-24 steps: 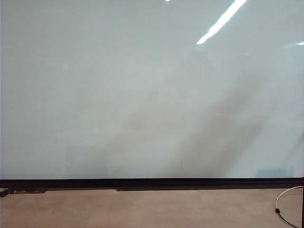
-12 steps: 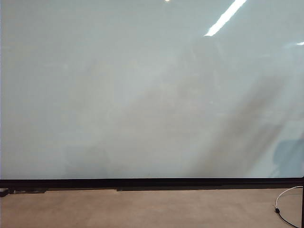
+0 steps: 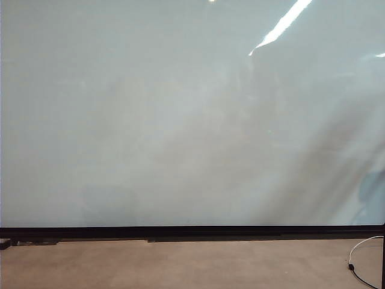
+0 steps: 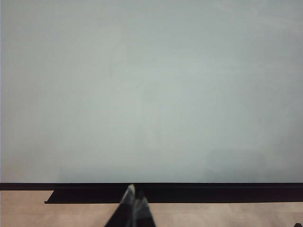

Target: Pick up the pen on the shelf to the right of the whiteboard and draw a rectangle.

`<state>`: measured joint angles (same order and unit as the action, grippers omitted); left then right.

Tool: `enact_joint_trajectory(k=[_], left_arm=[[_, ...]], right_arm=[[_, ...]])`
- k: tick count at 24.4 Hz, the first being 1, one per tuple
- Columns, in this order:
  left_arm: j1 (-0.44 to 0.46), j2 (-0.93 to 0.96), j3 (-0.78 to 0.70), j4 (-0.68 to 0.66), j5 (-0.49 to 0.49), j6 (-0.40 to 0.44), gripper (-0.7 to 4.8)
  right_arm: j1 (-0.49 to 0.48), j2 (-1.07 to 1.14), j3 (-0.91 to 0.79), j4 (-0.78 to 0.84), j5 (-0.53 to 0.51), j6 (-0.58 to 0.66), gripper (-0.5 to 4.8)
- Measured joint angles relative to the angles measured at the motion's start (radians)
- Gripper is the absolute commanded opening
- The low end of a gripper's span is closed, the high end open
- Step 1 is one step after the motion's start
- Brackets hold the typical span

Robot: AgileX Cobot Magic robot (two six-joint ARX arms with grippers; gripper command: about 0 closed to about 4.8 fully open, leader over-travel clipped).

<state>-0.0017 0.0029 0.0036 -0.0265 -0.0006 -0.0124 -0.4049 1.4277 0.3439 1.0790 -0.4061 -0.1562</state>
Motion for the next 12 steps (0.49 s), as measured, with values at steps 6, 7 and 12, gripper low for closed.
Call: enact_joint_trajectory(k=[6, 7, 12], left_arm=[[0.000, 0.000, 0.000, 0.000, 0.000, 0.000, -0.04], [0.000, 0.000, 0.000, 0.000, 0.000, 0.000, -0.04], [0.000, 0.000, 0.000, 0.000, 0.000, 0.000, -0.04]], right_arm=[[-0.063, 0.066, 0.067, 0.008, -0.115, -0.002, 1.92], [-0.069, 0.079, 0.079, 0.008, -0.134, -0.002, 1.94], [-0.086, 0.155, 0.134, 0.012, -0.200, 0.003, 2.17]])
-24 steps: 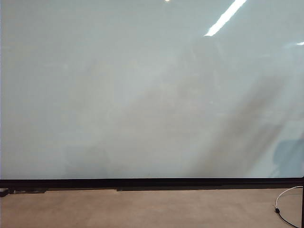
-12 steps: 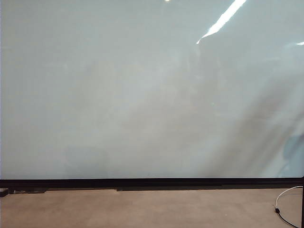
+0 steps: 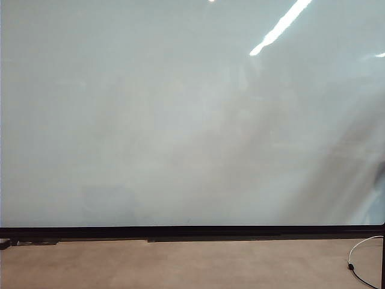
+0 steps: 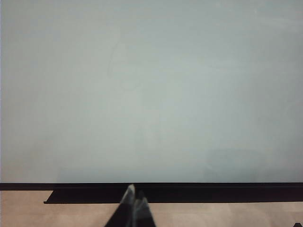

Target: Pick up the pen on the shelf to the right of the whiteboard and draw a rectangle.

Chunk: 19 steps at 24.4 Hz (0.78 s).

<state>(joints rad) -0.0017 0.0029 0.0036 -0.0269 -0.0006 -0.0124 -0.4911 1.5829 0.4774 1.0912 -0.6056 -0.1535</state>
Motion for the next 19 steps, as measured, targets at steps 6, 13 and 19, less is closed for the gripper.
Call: enact_joint_trajectory(k=[6, 13, 19], left_arm=[[0.000, 0.000, 0.000, 0.000, 0.000, 0.000, -0.04], [0.000, 0.000, 0.000, 0.000, 0.000, 0.000, -0.05], [0.000, 0.000, 0.000, 0.000, 0.000, 0.000, -0.05]], right_arm=[[-0.002, 0.076, 0.043, 0.013, -0.045, 0.002, 2.26], [-0.002, 0.121, 0.050, 0.058, -0.046, 0.002, 2.26], [-0.002, 0.171, 0.076, 0.079, -0.045, 0.002, 2.25]])
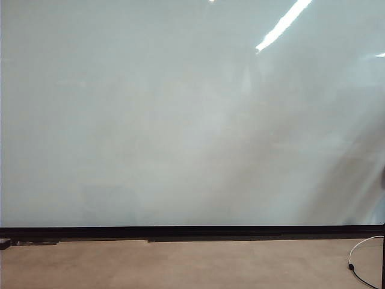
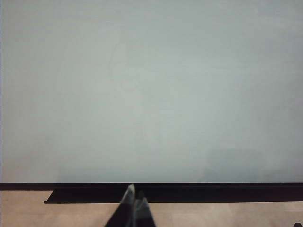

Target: Pick up the pen on the shelf to the right of the whiteboard and draw a rectangle.

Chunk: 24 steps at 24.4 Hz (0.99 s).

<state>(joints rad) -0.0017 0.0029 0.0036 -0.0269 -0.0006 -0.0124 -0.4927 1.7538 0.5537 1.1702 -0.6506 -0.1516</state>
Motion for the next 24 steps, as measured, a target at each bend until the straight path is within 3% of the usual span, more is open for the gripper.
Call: enact_joint_trajectory(k=[24], left_arm=[[0.000, 0.000, 0.000, 0.000, 0.000, 0.000, -0.04]], right_arm=[[0.014, 0.115, 0.084, 0.080, 0.000, 0.024, 2.25]])
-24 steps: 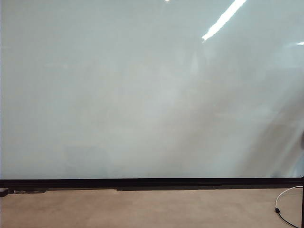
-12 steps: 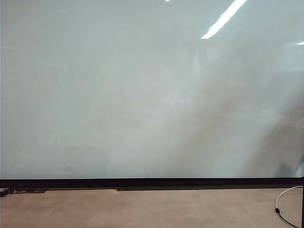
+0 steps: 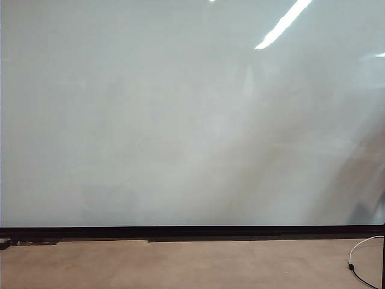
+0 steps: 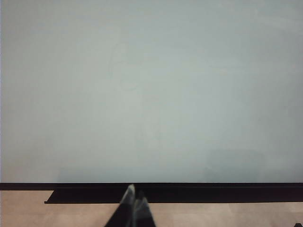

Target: Pick up the pen on the shelf to the right of the whiteboard and draw a rectangle.

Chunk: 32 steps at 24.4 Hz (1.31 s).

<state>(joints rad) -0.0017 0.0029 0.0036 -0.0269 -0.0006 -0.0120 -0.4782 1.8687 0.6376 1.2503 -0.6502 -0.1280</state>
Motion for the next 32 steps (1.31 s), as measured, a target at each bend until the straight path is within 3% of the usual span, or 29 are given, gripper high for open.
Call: enact_joint_trajectory(k=[32], left_arm=[[0.000, 0.000, 0.000, 0.000, 0.000, 0.000, -0.04]], right_arm=[[0.019, 0.037, 0.048, -0.006, 0.020, 0.040, 1.83]])
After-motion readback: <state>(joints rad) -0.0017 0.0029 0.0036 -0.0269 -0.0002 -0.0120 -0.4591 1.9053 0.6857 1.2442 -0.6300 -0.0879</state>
